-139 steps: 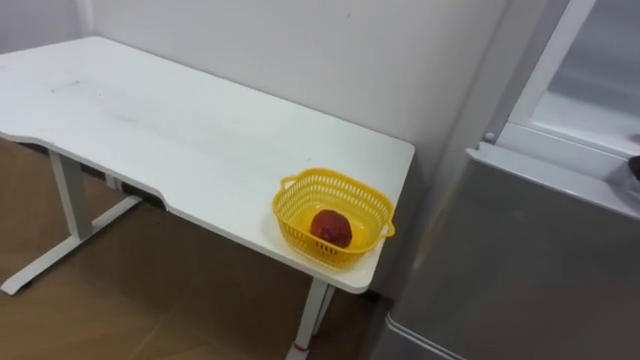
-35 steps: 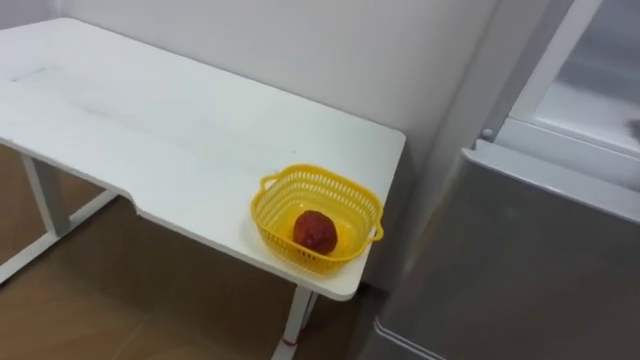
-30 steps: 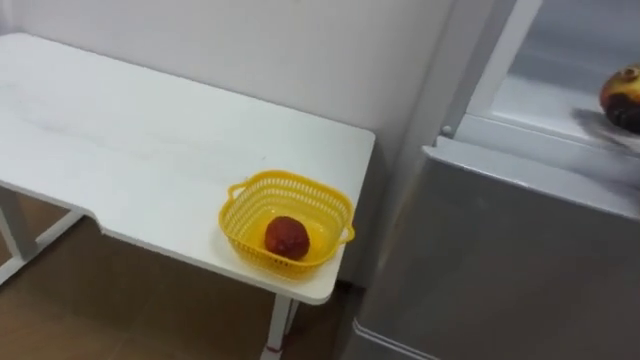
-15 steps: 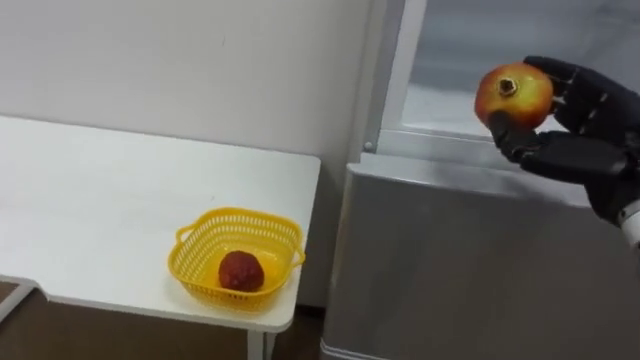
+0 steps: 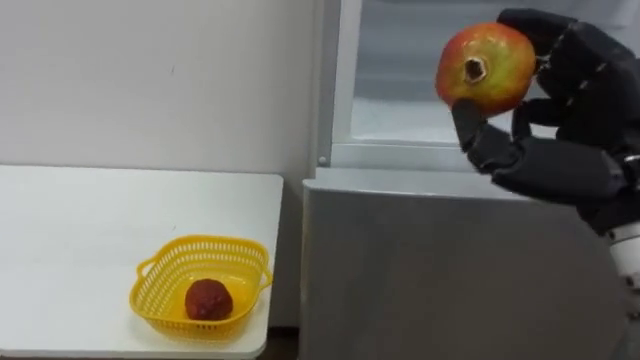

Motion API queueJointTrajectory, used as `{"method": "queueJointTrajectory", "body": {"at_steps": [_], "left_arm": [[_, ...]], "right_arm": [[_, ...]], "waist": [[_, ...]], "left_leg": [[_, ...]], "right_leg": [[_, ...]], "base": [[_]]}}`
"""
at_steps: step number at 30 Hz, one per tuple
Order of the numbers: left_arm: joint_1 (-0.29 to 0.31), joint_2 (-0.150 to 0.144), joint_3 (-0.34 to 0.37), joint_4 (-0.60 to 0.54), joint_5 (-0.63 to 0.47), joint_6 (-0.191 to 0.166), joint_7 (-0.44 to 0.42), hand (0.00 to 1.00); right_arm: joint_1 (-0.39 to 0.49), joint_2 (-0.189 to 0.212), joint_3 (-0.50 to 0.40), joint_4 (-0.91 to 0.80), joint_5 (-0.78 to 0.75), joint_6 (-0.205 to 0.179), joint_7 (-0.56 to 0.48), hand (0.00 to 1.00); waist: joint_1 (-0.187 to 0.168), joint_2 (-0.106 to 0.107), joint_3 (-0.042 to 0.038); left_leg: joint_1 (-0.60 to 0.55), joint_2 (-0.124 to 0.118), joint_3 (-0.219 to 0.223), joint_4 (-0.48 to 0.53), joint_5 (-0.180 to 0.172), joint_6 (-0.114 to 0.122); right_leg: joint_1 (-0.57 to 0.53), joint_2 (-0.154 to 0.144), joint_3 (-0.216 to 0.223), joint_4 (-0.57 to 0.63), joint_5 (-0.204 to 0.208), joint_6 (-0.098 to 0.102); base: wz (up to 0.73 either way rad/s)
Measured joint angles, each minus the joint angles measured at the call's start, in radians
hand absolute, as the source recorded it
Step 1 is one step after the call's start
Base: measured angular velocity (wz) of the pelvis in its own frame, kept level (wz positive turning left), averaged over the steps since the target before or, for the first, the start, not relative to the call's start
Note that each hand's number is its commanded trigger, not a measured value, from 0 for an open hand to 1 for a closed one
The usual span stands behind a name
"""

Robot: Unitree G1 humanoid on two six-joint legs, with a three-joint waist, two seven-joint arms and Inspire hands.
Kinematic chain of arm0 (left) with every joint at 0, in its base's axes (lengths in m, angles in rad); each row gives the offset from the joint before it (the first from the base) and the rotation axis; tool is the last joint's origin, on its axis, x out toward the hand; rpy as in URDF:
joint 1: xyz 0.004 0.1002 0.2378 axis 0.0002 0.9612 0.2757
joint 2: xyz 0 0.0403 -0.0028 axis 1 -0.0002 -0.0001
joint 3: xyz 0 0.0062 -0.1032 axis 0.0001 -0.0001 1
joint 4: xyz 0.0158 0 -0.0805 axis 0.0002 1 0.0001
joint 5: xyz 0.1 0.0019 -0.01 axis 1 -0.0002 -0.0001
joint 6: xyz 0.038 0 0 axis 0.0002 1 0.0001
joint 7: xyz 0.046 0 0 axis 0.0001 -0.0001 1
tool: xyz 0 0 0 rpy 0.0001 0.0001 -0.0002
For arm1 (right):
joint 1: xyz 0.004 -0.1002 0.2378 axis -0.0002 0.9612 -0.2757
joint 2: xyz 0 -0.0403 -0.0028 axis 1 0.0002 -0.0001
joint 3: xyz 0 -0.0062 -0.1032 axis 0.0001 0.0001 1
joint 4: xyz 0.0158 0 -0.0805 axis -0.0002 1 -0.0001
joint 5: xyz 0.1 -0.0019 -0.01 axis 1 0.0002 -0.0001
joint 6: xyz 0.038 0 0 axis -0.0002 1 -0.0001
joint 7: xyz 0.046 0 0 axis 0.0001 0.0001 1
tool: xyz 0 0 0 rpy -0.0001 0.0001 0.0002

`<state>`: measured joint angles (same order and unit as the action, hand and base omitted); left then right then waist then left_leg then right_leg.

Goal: Retrieve from the upper fridge

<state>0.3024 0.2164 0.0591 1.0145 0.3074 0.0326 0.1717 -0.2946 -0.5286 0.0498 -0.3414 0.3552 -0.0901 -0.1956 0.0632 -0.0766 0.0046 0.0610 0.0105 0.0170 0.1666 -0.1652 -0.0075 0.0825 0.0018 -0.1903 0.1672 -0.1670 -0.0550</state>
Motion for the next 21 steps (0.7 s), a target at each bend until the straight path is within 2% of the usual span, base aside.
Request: {"method": "queueJointTrajectory", "body": {"at_steps": [2,9,11,16,19,21], "left_arm": [[-0.008,0.000,0.000,0.009,0.001,0.000,-0.003,0.00],[-0.041,0.000,-0.007,0.042,0.000,-0.014,-0.011,0.00],[-0.042,0.005,-0.025,0.049,0.000,-0.013,-0.017,0.00],[-0.058,0.007,-0.043,0.064,0.006,-0.014,-0.059,0.00],[-0.057,0.012,-0.042,0.063,0.013,-0.014,-0.074,0.00],[-0.053,0.012,-0.046,0.063,0.015,-0.014,-0.077,0.00]], "right_arm": [[0.000,0.017,0.018,-0.006,-0.046,0.000,0.030,1.00],[-0.001,0.054,0.128,-0.024,-0.159,0.001,0.151,1.00],[-0.002,0.059,0.159,-0.025,-0.175,0.002,0.172,1.00],[-0.011,0.110,0.207,-0.024,-0.235,0.004,0.200,1.00],[-0.043,0.122,0.212,-0.012,-0.249,0.002,0.202,1.00],[-0.061,0.123,0.220,0.021,-0.252,-0.012,0.206,1.00]], "waist": [[0.004,-0.001,-0.0005],[0.061,-0.013,-0.0046],[0.079,-0.019,-0.0023],[0.127,-0.035,0.0018],[0.145,-0.050,0.0085],[0.157,-0.053,0.0098]], "left_leg": [[0.000,-0.001,0.001,-0.001,-0.001,0.001],[0.002,-0.003,-0.006,-0.004,-0.001,0.001],[0.002,-0.004,-0.018,-0.001,-0.001,0.001],[-0.008,-0.008,-0.035,0.002,-0.001,0.001],[-0.019,-0.010,-0.048,0.010,-0.001,0.001],[-0.023,-0.013,-0.056,0.016,-0.002,0.002]], "right_leg": [[0.000,-0.001,0.000,0.000,0.000,0.001],[0.003,-0.003,-0.006,-0.003,-0.001,0.002],[0.005,-0.004,-0.009,-0.002,-0.002,0.002],[0.005,-0.005,-0.017,-0.002,-0.006,0.003],[0.004,-0.005,-0.025,-0.003,-0.007,0.003],[0.005,-0.006,-0.033,-0.003,-0.008,0.004]], "base": [[0.00],[0.02],[0.09],[0.10],[0.14],[0.17]]}}
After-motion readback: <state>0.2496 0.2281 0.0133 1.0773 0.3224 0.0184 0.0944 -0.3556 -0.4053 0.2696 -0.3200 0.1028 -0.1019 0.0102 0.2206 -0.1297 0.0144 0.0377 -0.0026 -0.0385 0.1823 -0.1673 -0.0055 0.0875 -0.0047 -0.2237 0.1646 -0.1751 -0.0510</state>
